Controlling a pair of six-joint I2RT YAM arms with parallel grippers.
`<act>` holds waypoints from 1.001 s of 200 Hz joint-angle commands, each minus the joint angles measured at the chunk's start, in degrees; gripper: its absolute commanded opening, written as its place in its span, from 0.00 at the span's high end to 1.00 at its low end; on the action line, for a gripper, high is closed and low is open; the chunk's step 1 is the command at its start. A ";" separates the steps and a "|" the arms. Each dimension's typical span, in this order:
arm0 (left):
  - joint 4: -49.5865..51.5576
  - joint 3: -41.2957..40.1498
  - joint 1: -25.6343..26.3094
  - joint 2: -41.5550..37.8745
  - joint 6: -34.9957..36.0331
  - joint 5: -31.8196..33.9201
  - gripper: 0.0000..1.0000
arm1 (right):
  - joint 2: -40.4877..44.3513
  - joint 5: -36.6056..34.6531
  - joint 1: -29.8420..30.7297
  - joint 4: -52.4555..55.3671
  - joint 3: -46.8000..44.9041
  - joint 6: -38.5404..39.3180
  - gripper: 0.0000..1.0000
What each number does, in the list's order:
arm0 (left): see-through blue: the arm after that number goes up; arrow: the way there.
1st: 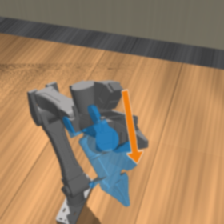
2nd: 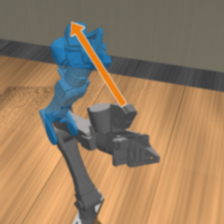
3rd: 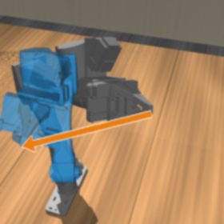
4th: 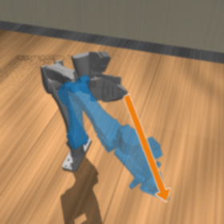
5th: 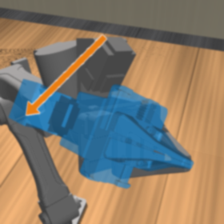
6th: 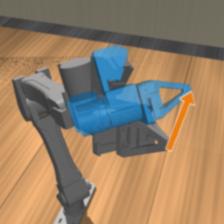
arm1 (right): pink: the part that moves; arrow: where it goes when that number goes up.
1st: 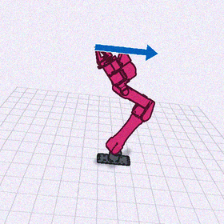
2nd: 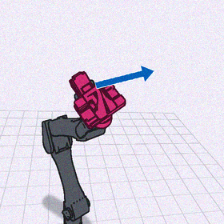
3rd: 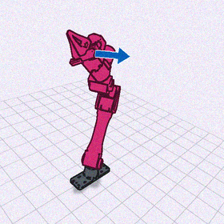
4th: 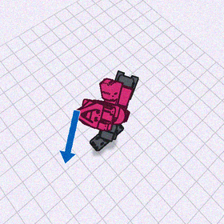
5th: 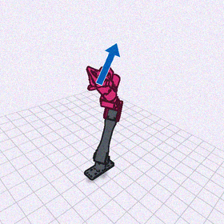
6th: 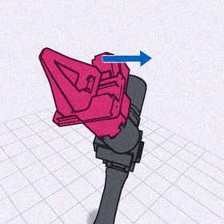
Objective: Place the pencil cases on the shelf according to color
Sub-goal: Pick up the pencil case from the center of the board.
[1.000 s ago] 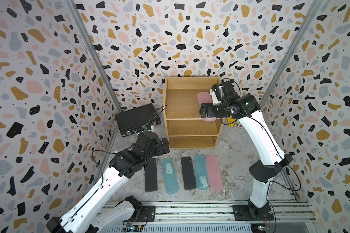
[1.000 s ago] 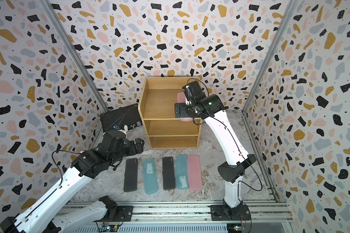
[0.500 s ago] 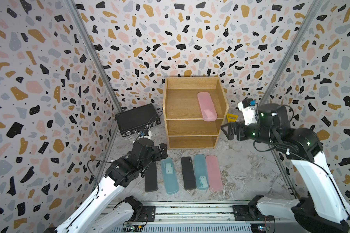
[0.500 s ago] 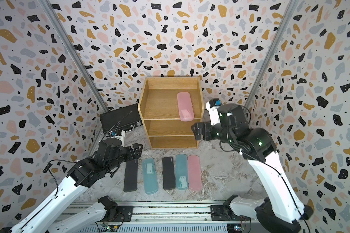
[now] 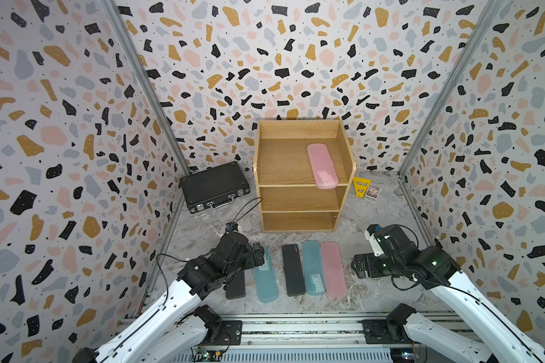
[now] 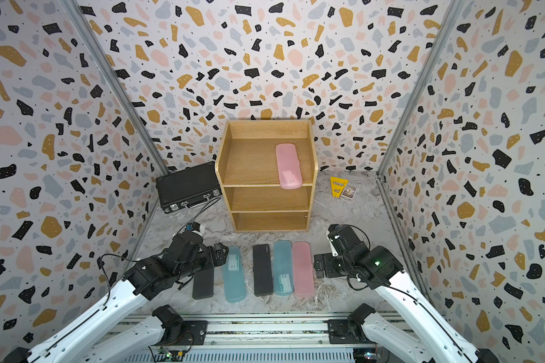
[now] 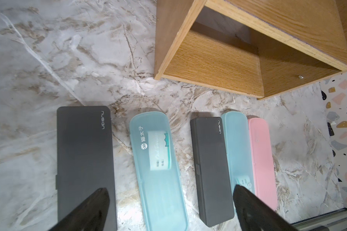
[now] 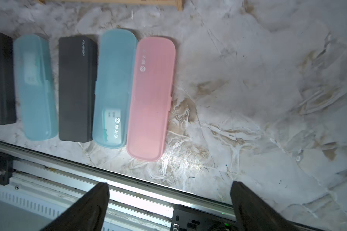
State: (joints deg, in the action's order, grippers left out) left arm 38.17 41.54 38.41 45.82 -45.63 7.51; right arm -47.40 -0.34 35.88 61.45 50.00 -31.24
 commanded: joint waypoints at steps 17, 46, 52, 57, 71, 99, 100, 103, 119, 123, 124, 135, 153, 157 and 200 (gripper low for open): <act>-3.46 -2.03 2.75 1.09 -1.92 0.73 0.00 | 0.49 4.26 2.34 -12.81 -9.81 -7.42 0.00; -5.86 -2.85 4.55 1.39 -4.82 0.53 0.00 | -2.09 2.79 6.21 -20.33 -13.11 -10.37 0.00; -6.77 -3.15 5.01 1.65 -5.19 0.32 0.00 | -3.11 2.56 6.88 -21.54 -13.38 -10.64 0.00; -7.63 -3.30 5.37 1.86 -5.41 0.09 0.00 | -4.15 2.54 7.44 -22.49 -13.51 -10.83 0.00; -9.29 -3.39 6.63 2.96 -5.94 -0.45 0.00 | -7.30 1.49 8.90 -24.43 -13.70 -11.37 0.00; -9.87 -3.46 8.59 4.33 -6.31 1.12 0.00 | -13.41 -0.83 10.91 -27.57 -13.73 -11.53 0.00; -9.87 -3.51 8.65 4.35 -6.31 1.11 0.00 | -13.59 -0.90 10.94 -27.73 -13.76 -11.45 0.00; -9.95 -3.63 8.62 4.36 -6.32 1.23 0.00 | -14.11 -1.09 11.03 -28.04 -13.80 -11.39 0.00; -10.05 -4.24 8.74 4.02 -6.67 1.80 0.00 | -16.83 -2.48 11.14 -28.79 -13.55 -10.98 0.00; -10.04 -4.27 8.76 3.93 -6.68 1.81 0.00 | -17.38 -2.68 11.14 -28.93 -13.50 -10.80 0.00; -10.05 -4.27 8.77 3.97 -6.68 1.81 0.00 | -17.51 -2.75 11.14 -28.98 -13.47 -10.74 0.00; -10.01 -4.36 8.82 3.49 -6.67 1.63 0.01 | -18.70 -3.41 11.20 -29.43 -13.48 -10.51 0.00; -10.40 -5.08 8.96 3.14 -6.76 1.79 0.00 | -20.61 -3.78 11.23 -30.72 -13.95 -10.25 0.00; -10.40 -5.15 8.91 3.21 -6.76 1.85 0.00 | -21.01 -3.79 11.23 -30.82 -13.96 -10.24 0.00; -10.58 -5.07 9.17 4.40 -6.67 1.80 0.00 | -24.09 -3.47 11.21 -34.29 -16.15 -11.03 0.00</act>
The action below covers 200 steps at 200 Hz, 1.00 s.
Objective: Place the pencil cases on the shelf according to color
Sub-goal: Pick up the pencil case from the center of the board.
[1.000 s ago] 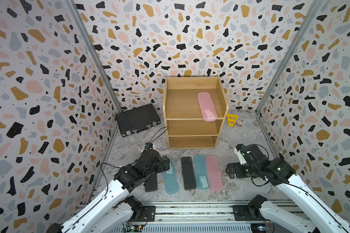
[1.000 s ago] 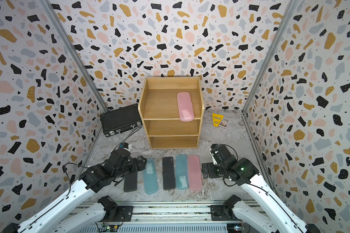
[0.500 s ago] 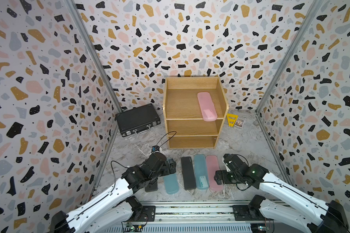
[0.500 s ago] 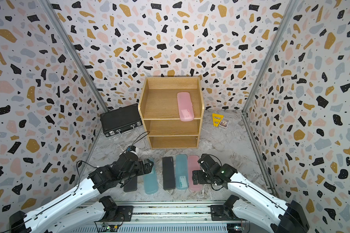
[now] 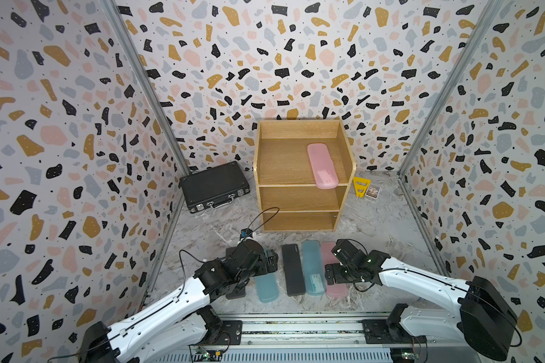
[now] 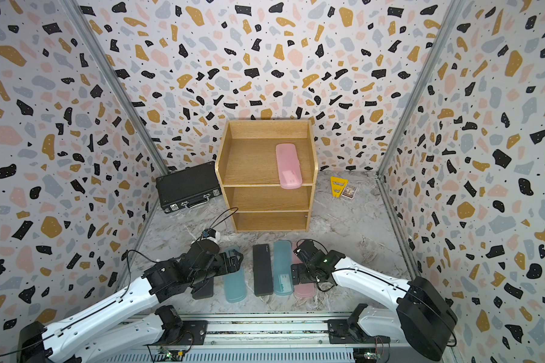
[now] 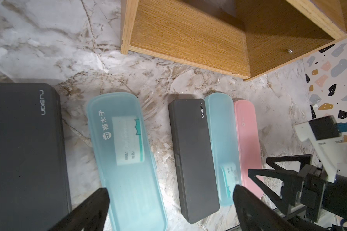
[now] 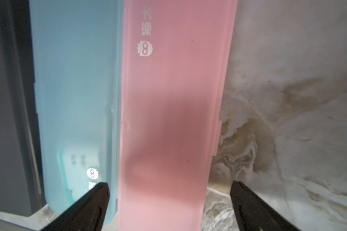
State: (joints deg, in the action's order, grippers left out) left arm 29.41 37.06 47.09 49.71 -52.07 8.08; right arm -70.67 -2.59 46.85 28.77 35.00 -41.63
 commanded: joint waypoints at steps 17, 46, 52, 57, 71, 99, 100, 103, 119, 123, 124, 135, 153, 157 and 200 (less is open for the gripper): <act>-2.27 -0.66 0.59 1.12 -0.22 1.23 0.00 | -1.39 -2.74 0.18 -0.80 -1.67 -0.50 0.00; -2.54 0.18 0.78 2.87 -0.05 0.93 0.00 | -1.07 -4.93 -1.30 1.98 -2.20 0.48 0.00; -2.66 0.41 0.87 3.19 0.02 0.91 0.00 | -0.75 -4.73 -2.10 2.39 -2.51 0.58 0.00; -2.65 0.54 0.94 3.45 0.02 0.95 0.00 | -0.42 -4.54 -2.82 2.59 -2.76 0.70 0.00; -2.95 0.69 1.19 3.92 -0.04 0.92 0.00 | 1.24 -4.47 -4.23 3.25 -3.32 1.47 0.00; -3.15 0.82 1.56 4.08 -0.13 1.19 0.00 | 5.05 -5.19 -5.76 6.53 -2.55 3.14 0.00; -3.14 0.82 1.54 4.08 -0.13 1.26 0.00 | 5.21 -5.17 -5.79 6.63 -2.47 3.14 0.00; -3.04 0.82 1.61 4.08 -0.13 1.32 0.00 | 5.58 -5.15 -5.80 7.02 -2.26 3.41 0.00; -2.50 1.13 1.61 3.73 0.04 1.94 0.00 | 6.85 -4.34 -5.81 9.27 -0.55 4.45 0.00; -2.24 1.17 1.66 3.54 0.12 2.18 0.00 | 7.06 -4.20 -5.81 10.06 -0.05 4.60 0.00; -2.20 1.17 1.63 3.46 0.17 2.24 0.00 | 7.09 -4.19 -5.81 10.28 0.05 4.61 0.00; -1.20 1.39 1.61 2.69 0.47 2.95 0.00 | 7.79 -3.80 -5.81 11.80 1.45 4.90 0.00; -0.45 1.21 1.65 1.16 1.06 3.69 0.00 | 8.58 -2.91 -5.83 13.01 2.78 5.15 0.00; -0.41 1.17 1.60 0.82 1.16 3.71 0.00 | 8.62 -2.66 -5.81 13.23 3.06 5.07 0.00; 3.35 0.49 1.65 -0.52 2.06 6.49 0.00 | 9.41 -0.07 -5.31 12.65 2.55 2.79 0.00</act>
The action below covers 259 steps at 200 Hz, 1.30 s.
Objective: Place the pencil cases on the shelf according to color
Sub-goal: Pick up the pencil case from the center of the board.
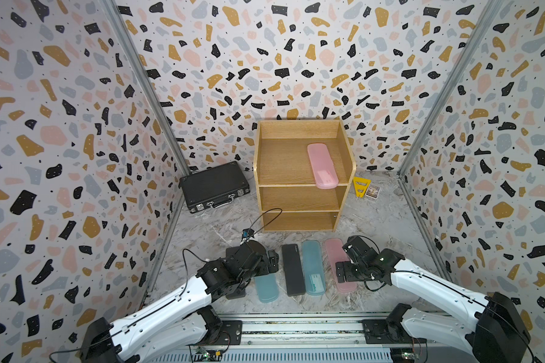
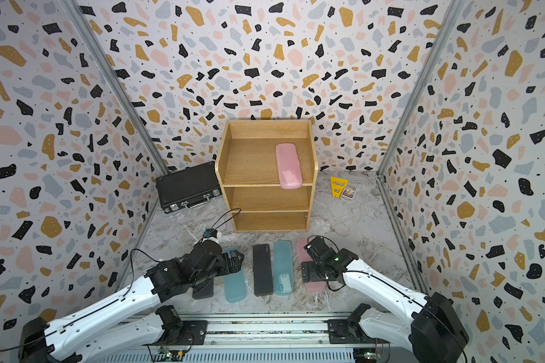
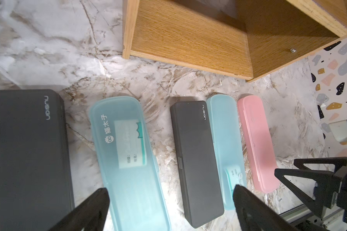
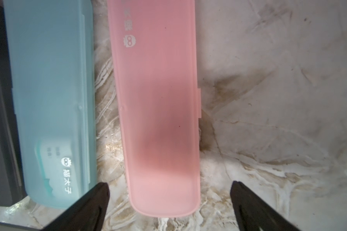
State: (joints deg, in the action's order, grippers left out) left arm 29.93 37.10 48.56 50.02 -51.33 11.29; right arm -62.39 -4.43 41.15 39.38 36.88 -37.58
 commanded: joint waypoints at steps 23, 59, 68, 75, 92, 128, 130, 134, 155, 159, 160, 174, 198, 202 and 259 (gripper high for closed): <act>3.02 -0.18 0.17 -2.13 1.23 3.70 0.00 | 1.33 1.06 2.27 2.10 0.03 -2.79 0.00; 4.82 -0.54 0.15 -4.42 1.38 5.16 0.00 | -0.02 -0.16 4.46 0.07 -2.66 -5.18 0.00; 5.61 -0.51 0.19 -5.02 1.33 5.62 0.00 | -0.60 -0.97 4.62 -0.09 -3.36 -5.62 0.00; 6.13 -0.46 0.14 -5.44 1.32 5.77 0.00 | -1.10 -1.70 4.69 -0.01 -3.70 -5.91 0.00; 6.78 -0.75 0.15 -6.48 1.19 5.59 0.00 | -1.97 -1.51 4.95 -1.21 -4.79 -6.19 0.00; 7.02 -1.33 0.18 -7.30 0.88 5.50 0.00 | -2.86 -1.73 6.59 -3.12 -6.11 -7.45 0.00; 6.99 -1.33 0.15 -7.26 0.88 5.50 0.00 | -2.90 -1.73 6.65 -3.15 -6.19 -7.58 0.00; 7.06 -1.33 0.14 -7.30 0.88 5.57 0.00 | -2.91 -1.74 6.79 -3.30 -6.21 -7.66 0.00; 6.61 -1.51 0.21 -6.89 0.87 5.26 0.00 | -3.07 -2.24 7.36 -4.29 -6.56 -8.27 0.00; 6.55 -1.57 0.19 -6.71 0.95 5.24 0.00 | -3.19 -2.38 7.45 -4.46 -6.64 -8.36 0.00; 6.54 -1.54 0.21 -6.65 0.96 5.19 0.00 | -3.27 -2.40 7.45 -4.52 -6.69 -8.37 0.00; 6.36 -1.51 0.20 -5.76 1.14 5.06 0.00 | -4.23 -2.93 7.63 -5.54 -6.99 -8.56 0.00; 6.69 -1.49 0.17 -4.85 1.49 5.03 0.00 | -6.99 -4.23 7.77 -6.51 -6.66 -8.47 0.00; 6.72 -1.51 0.19 -4.93 1.45 4.97 0.00 | -7.44 -4.47 7.78 -6.59 -6.57 -8.39 0.00; 6.63 -2.08 0.14 -6.43 1.39 5.06 0.00 | -9.49 -6.16 8.54 -6.94 -7.72 -10.08 0.00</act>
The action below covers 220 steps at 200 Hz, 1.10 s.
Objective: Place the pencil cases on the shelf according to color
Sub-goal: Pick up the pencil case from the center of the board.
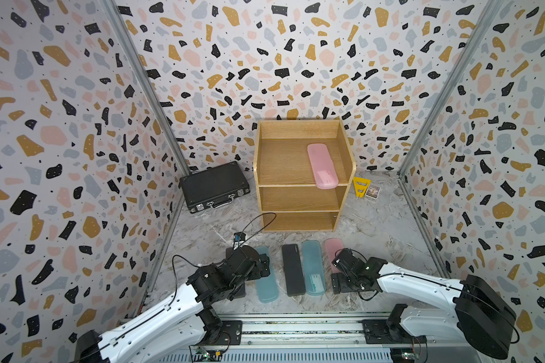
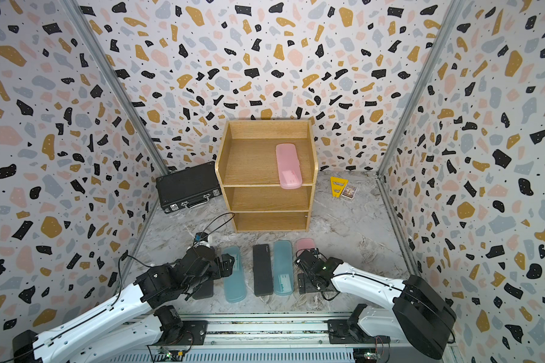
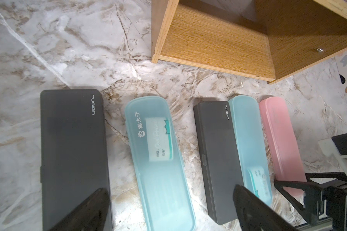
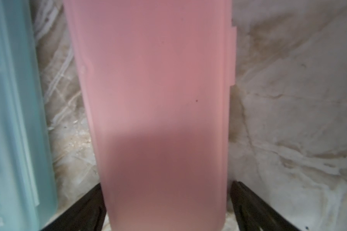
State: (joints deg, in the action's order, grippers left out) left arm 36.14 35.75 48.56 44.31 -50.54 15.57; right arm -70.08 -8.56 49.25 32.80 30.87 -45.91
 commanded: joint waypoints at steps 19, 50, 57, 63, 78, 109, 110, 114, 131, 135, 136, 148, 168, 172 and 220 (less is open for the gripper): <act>0.58 -0.74 0.20 -0.80 0.62 0.78 0.00 | -1.66 -1.59 0.68 -0.83 -2.72 -2.24 0.00; 0.57 -0.85 0.17 -1.07 0.43 0.53 0.00 | -1.98 -1.30 1.10 -0.51 -3.15 -2.69 0.00; 0.64 -0.86 0.15 -1.07 0.36 0.43 0.00 | -2.09 -1.20 1.17 -0.71 -3.30 -2.69 0.00; 0.55 -0.86 0.15 -1.15 0.36 0.35 0.00 | -2.21 -1.19 1.27 -0.87 -3.36 -2.70 0.00; 0.60 -0.90 0.20 -1.16 0.26 0.34 0.00 | -2.94 -1.49 1.37 -0.98 -3.36 -2.61 0.00; 0.23 -1.21 0.16 -1.14 0.18 0.07 0.00 | -3.61 -1.82 1.69 -1.09 -3.81 -3.48 0.02; 0.24 -1.21 0.19 -1.15 0.18 0.07 0.00 | -3.59 -1.77 1.71 -1.12 -3.85 -3.48 0.02; 0.24 -1.21 0.14 -1.16 0.14 0.00 0.00 | -3.45 -1.66 1.77 -1.26 -4.03 -3.61 0.03; 0.38 -1.14 0.18 -1.24 0.18 -0.03 0.00 | -3.00 -2.03 1.97 -1.40 -4.38 -3.91 0.06; 0.42 -1.12 0.19 -1.33 0.18 -0.01 0.00 | -2.88 -2.05 1.98 -1.35 -4.44 -3.92 0.07; 0.42 -1.12 0.21 -1.38 0.18 -0.01 0.00 | -2.87 -2.11 2.03 -1.30 -4.43 -3.97 0.07; 0.42 -1.31 0.15 -1.58 0.18 0.09 0.00 | -2.46 -2.17 2.06 -1.24 -4.71 -4.01 0.10; 0.49 -1.47 0.16 -2.01 0.09 0.07 0.00 | -1.82 -2.25 2.15 -0.77 -4.79 -4.10 0.16; 0.43 -1.51 0.15 -2.11 0.07 0.14 0.00 | -1.58 -2.33 2.15 -0.66 -4.88 -4.12 0.18; 0.69 -1.40 0.15 -2.34 0.09 0.18 0.00 | 3.22 -3.11 2.20 2.70 -3.78 -3.51 0.49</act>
State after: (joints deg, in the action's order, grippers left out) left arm 36.40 34.94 48.56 42.48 -50.59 15.53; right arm -68.14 -11.81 51.46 29.58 28.88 -49.15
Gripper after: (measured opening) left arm 0.993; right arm 0.746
